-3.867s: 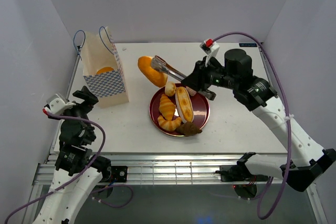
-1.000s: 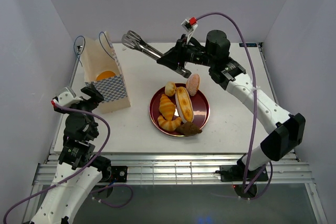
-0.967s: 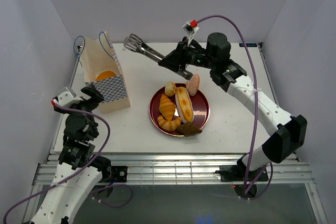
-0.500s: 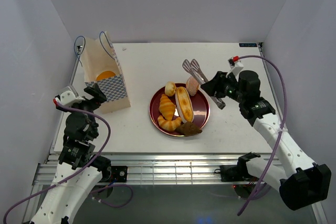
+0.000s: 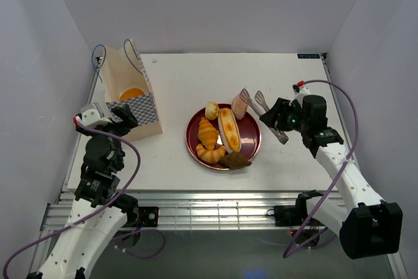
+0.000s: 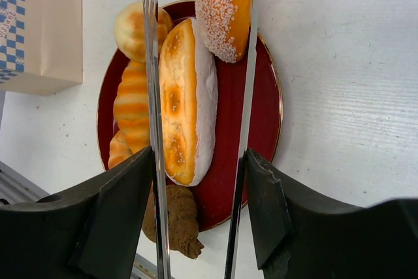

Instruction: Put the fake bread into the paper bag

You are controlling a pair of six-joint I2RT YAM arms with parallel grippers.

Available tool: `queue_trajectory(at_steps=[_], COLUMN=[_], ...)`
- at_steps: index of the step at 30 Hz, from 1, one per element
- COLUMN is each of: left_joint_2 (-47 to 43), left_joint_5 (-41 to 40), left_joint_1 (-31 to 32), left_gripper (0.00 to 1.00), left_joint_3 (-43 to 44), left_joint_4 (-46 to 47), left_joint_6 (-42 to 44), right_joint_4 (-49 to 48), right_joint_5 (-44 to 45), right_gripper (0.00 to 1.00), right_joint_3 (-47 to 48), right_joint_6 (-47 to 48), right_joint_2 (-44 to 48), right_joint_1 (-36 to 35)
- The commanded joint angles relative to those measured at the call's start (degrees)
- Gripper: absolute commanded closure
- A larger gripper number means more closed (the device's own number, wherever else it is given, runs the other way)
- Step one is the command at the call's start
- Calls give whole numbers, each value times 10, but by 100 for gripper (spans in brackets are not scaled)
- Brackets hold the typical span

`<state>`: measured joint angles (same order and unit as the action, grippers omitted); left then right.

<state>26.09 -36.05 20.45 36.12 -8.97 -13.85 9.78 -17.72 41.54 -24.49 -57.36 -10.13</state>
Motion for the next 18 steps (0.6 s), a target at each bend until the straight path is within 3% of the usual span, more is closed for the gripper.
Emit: queue_trajectory(at_steps=[1, 18], left_joint_2=[-1, 4], left_joint_5=[15, 29], left_joint_1=[1, 1], left_gripper=[2, 2], left_joint_3=[12, 12], left_joint_4=[1, 4], left_joint_6=[0, 4], right_joint_4=[-17, -89], right_joint_5=[-13, -46], right_gripper=[37, 35], right_joint_3=[10, 5], right_joint_6=[21, 32], right_joint_2=[-14, -109], right_joint_1=[4, 5])
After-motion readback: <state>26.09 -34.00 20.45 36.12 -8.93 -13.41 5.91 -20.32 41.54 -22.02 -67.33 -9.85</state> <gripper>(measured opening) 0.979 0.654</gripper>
